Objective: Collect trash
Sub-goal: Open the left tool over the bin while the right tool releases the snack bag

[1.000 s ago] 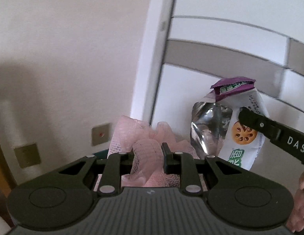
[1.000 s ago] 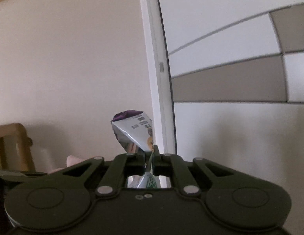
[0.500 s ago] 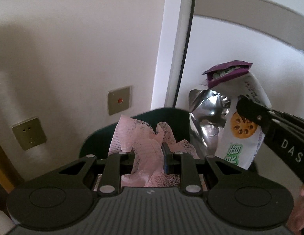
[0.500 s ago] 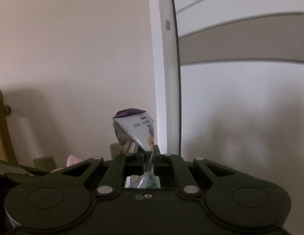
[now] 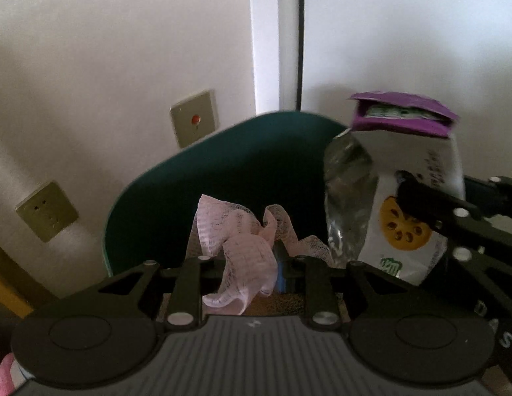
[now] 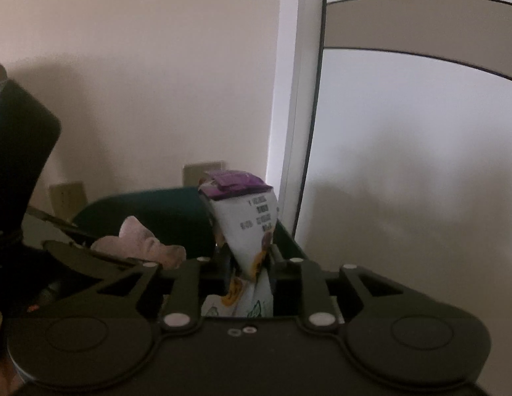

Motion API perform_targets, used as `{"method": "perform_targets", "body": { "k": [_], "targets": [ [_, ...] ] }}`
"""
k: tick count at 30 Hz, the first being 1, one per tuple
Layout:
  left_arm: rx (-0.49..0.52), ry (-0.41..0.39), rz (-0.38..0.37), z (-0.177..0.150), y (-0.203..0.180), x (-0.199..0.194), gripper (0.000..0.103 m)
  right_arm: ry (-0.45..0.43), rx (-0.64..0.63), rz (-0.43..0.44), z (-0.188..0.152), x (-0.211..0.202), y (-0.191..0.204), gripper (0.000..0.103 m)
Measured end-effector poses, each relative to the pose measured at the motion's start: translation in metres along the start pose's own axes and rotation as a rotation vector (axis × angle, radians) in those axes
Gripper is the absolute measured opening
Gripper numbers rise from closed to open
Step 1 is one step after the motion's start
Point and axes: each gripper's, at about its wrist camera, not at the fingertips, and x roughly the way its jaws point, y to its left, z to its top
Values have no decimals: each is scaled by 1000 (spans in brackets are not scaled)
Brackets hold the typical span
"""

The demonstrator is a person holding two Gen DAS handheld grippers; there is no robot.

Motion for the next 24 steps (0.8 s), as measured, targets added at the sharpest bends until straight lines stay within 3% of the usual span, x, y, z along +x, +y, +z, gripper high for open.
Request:
{"method": "perform_targets", "body": {
  "k": [4,7,16,24],
  "targets": [
    [-24,18,0,3,3,8,34,30,-30,-3,6,3,2,38],
    [-51,-8,6,5,8,6,73,37,-46,8,11,0,5,47],
    [-53,-130,-8,0,13,-43,75,-9,-52,6,11,-45,-7,53],
    [9,-238,-108,-24,-17,-101,75,-49,-6,0,-17,-118,-42,56]
  ]
}}
